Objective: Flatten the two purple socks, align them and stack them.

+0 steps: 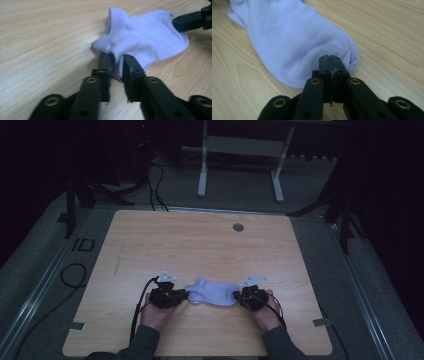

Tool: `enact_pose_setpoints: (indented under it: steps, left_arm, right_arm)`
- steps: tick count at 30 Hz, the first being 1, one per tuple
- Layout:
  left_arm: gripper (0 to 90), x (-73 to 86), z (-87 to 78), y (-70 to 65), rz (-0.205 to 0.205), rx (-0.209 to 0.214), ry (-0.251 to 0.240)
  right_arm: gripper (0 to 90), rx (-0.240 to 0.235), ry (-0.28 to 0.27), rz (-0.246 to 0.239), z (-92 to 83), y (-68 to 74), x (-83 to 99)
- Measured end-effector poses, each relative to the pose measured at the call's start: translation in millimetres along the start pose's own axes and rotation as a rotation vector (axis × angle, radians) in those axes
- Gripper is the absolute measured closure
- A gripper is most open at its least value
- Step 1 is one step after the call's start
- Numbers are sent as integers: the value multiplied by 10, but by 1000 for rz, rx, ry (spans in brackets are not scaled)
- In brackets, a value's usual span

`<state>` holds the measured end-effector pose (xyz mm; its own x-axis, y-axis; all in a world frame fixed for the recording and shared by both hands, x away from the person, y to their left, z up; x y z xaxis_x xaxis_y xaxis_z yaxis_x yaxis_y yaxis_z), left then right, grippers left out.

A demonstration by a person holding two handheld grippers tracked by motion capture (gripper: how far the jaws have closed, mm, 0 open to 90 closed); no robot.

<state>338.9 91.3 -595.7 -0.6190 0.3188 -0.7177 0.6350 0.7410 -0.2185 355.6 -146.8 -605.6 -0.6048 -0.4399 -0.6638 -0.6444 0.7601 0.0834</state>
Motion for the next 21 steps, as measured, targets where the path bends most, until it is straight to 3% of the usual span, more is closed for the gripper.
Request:
enact_pose_setpoints:
  steps: [4, 10, 14, 17, 21]
  left_arm:
    - [650, -21, 0, -13, 1, 1, -18]
    - [611, -57, -16, -8, 4, -20, -49]
    - [696, -93, 7, -60, 35, -19, -69]
    - [814, -98, 45, -101, 59, -10, -67]
    - [856, -70, 142, -106, 89, -49, -35]
  right_arm:
    - [886, 1, 0, 0, 1, 3, 0]
    - [886, -2, -1, 0, 1, 3, 1]
    - [886, 0, -2, 2, 4, 5, -1]
    - [886, 3, -6, -1, 7, 8, -3]
    - [885, 0, -10, -2, 8, 7, -3]
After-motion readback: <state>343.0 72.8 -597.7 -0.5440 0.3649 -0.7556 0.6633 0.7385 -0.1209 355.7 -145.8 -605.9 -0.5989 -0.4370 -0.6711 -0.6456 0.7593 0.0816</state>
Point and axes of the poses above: each handheld gripper's, and its own axes: z roughly forward along the jaws, x roughly out of its underside, y roughly to its left, the point moved 7 cm from there along z, roughly forward along the jaws, and after that the axes turned 6 degrees about z, right-handed, at the moved point
